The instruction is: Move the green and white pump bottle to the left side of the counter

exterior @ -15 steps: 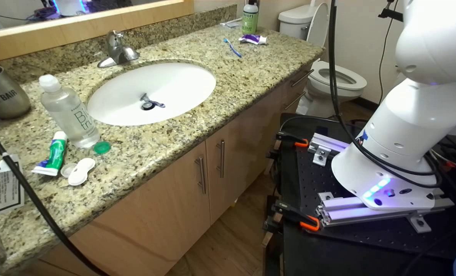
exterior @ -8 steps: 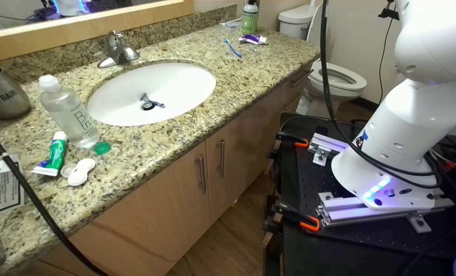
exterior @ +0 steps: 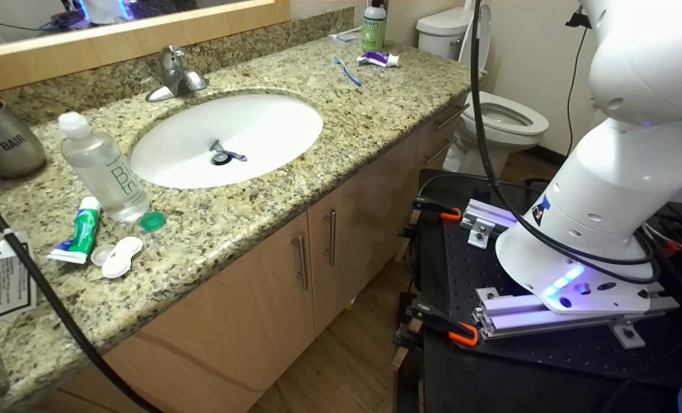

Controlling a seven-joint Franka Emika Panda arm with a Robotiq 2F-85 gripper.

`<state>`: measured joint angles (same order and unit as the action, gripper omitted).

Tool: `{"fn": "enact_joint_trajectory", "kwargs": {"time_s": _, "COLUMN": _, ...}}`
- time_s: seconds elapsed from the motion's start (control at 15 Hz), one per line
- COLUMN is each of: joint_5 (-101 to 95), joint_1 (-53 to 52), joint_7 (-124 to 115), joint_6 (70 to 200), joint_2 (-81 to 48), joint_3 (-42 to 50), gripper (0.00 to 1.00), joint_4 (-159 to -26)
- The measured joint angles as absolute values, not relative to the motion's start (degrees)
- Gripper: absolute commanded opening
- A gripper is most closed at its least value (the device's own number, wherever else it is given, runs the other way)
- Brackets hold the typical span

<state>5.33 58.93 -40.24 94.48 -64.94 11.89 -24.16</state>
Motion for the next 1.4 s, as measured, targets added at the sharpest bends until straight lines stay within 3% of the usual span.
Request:
{"fn": "enact_joint_trajectory", "kwargs": {"time_s": 0.8, "joint_5": 1.7, "joint_1": 59.0, "joint_7": -44.1, "joint_6": 95.6, "joint_2": -69.6, "joint_3": 12.2, "gripper": 1.0, "joint_4": -20.7}}
{"fn": "enact_joint_trajectory", "kwargs": {"time_s": 0.87, "joint_5": 1.7, "joint_1": 58.9, "joint_7": -44.1, "joint_6": 95.6, "joint_2": -69.5, "joint_3": 12.2, "gripper": 0.75, "joint_4": -20.8}}
{"fn": "enact_joint_trajectory", "kwargs": {"time_s": 1.0, "joint_5": 1.7, "joint_1": 58.9, "joint_7": -44.1, "joint_6": 95.6, "joint_2": -69.5, "joint_3": 12.2, "gripper": 0.67, "joint_4": -20.9}}
{"fn": "enact_joint_trajectory", "kwargs": {"time_s": 1.4, "joint_5": 1.7, "joint_1": 58.7, "joint_7": -44.1, "joint_6": 96.0, "joint_2": -69.3, "joint_3": 11.8, "gripper": 0.25, "joint_4": -20.9}}
